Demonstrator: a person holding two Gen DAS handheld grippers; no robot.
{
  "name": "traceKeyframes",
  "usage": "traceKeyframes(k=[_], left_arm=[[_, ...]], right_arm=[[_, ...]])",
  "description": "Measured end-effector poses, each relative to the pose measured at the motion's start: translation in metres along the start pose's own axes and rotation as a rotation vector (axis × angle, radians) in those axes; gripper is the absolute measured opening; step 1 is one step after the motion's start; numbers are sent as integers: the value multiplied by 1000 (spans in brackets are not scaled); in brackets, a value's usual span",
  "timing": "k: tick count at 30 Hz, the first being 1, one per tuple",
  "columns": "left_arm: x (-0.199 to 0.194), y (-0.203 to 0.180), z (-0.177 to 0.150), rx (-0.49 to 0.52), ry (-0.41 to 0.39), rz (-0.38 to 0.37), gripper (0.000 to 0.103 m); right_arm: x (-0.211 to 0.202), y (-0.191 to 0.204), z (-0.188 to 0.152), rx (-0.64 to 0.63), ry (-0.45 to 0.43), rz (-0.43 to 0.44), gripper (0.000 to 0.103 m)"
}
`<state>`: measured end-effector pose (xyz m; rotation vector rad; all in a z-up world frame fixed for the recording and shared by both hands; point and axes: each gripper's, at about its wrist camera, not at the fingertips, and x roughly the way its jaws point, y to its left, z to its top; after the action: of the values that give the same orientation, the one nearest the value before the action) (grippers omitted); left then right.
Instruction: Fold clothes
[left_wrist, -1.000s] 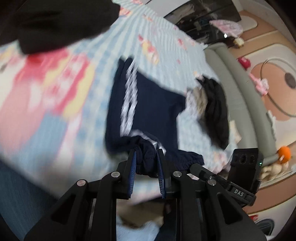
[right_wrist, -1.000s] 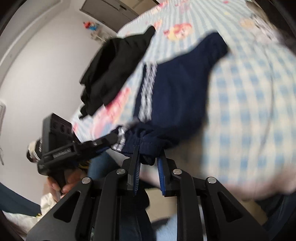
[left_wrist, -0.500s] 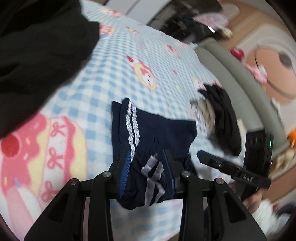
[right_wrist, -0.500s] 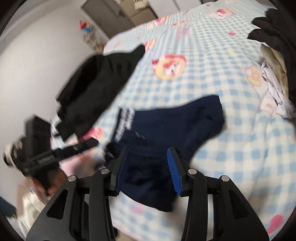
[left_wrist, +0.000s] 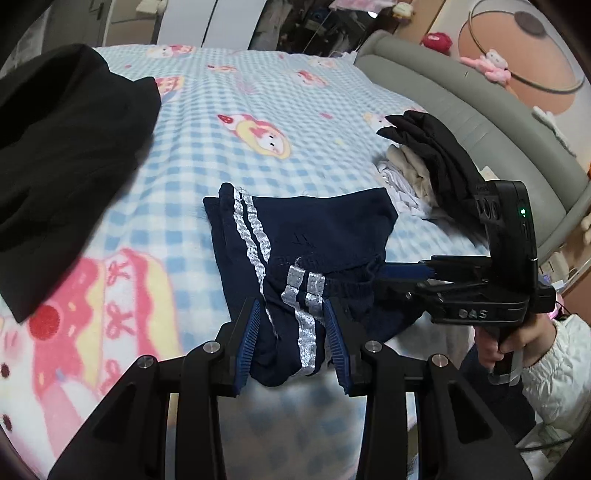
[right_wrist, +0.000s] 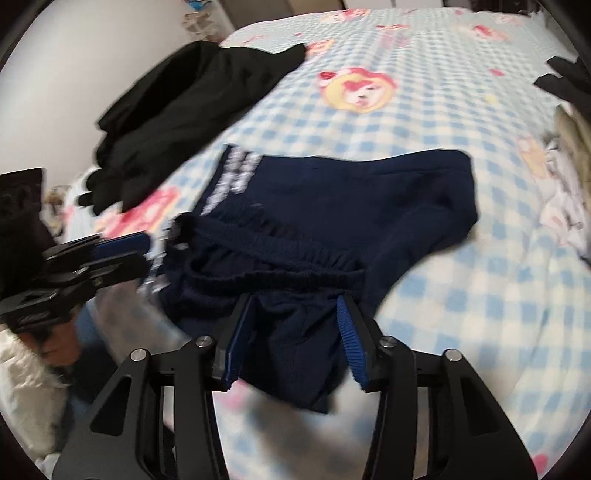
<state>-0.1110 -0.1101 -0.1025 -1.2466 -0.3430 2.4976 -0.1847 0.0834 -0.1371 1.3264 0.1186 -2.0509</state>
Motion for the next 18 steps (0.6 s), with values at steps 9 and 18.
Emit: traceKeyframes(k=[9, 18], left_arm=[[35, -9, 15, 101, 74, 16, 45], [36, -4, 15, 36, 76, -1, 15]], right_arm=[[-17, -29, -2, 129, -56, 61, 40], [-10, -2, -4, -1, -56, -4, 22]])
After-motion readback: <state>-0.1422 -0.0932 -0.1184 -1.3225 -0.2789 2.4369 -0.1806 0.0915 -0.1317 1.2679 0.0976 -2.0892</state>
